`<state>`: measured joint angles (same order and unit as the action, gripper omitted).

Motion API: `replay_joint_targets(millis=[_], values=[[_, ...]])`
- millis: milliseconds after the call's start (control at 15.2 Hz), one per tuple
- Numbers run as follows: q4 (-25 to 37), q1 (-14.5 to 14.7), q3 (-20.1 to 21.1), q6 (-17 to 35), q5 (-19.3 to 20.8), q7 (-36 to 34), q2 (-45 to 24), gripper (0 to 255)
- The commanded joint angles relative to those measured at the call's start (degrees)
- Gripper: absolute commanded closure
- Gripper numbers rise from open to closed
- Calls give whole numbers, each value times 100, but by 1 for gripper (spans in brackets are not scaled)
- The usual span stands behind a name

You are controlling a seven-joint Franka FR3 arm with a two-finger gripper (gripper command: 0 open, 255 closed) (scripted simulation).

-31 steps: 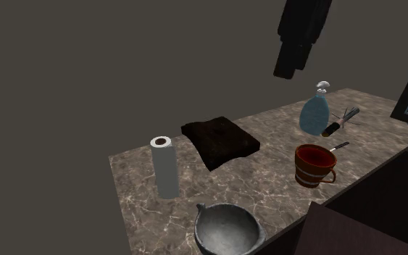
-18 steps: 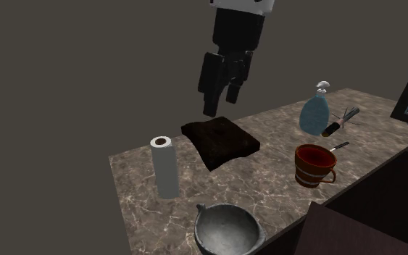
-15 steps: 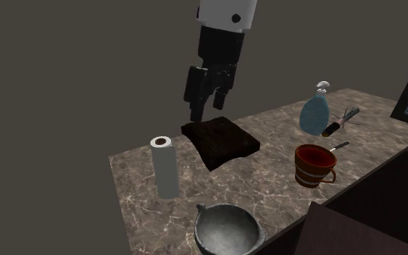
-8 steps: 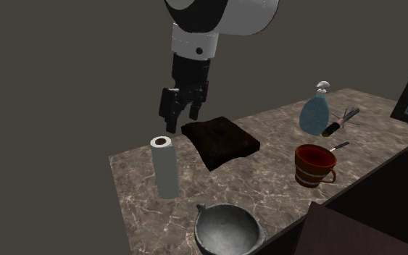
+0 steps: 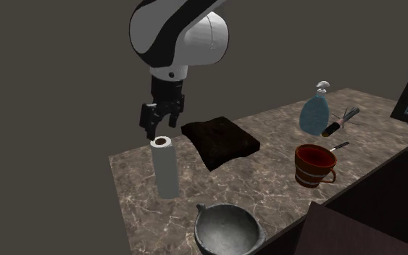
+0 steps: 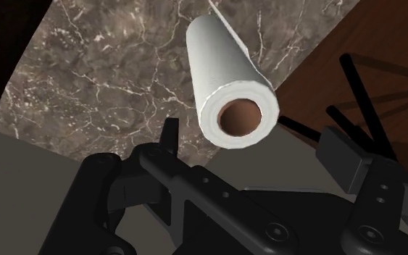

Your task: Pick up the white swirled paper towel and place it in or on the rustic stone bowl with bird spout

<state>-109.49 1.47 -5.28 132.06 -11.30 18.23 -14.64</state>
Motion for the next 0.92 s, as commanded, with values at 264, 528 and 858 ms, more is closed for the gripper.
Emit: replay_joint_targets(millis=[264,528,858], values=[[321,2,61,312,-100,58,-613,0],[315,5,88,507,-144,85,-803,0],[317,5,88,507,-144,85,-804,0]])
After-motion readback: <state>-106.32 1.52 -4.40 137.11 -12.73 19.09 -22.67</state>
